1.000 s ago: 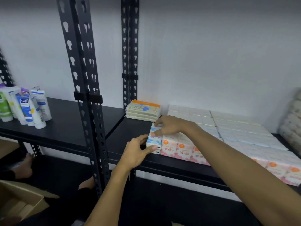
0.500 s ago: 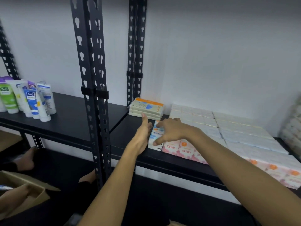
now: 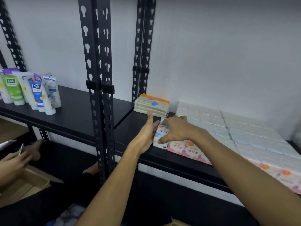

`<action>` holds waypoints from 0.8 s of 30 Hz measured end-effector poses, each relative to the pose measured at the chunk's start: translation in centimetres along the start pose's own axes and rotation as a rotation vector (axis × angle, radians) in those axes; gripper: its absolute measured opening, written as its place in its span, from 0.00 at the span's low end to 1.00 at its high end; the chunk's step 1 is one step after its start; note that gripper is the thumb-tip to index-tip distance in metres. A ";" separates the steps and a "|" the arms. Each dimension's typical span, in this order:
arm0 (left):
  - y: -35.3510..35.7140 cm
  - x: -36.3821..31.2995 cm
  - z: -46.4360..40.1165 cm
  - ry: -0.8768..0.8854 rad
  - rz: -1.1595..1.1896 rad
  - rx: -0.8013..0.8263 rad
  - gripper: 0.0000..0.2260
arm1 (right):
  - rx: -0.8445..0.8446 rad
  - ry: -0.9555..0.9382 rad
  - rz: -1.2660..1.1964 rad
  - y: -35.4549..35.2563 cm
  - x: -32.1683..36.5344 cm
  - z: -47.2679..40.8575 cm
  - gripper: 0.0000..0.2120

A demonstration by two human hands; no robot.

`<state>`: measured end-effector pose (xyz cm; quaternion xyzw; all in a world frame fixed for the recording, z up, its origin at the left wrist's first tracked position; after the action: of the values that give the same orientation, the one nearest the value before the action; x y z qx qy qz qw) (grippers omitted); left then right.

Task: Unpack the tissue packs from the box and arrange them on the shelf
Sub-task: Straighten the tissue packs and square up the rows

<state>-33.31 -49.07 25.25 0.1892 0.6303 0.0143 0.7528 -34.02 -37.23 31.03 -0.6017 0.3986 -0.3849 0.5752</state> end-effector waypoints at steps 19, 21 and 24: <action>0.0 0.5 -0.5 0.017 -0.076 0.002 0.40 | 0.096 -0.011 -0.001 0.3 0.2 -0.3 0.38; 0.0 0.5 -0.4 0.022 -0.088 -0.001 0.40 | 0.099 -0.005 -0.010 0.4 0.2 -0.3 0.38; 0.0 0.6 -0.4 0.033 -0.125 -0.030 0.38 | 0.098 -0.003 -0.013 0.5 0.3 -0.1 0.38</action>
<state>-33.56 -48.77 24.62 0.1380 0.6531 -0.0200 0.7444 -34.04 -37.56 30.58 -0.5760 0.3746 -0.4067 0.6020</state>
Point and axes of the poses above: each hand's wrist, its own z-axis away from the middle knuckle, its own y-axis out of the palm, x = y × z, the point moved 4 cm from there along -z, towards the middle knuckle, and after that the axes turned 3 degrees about -x, right-handed, at the moved point
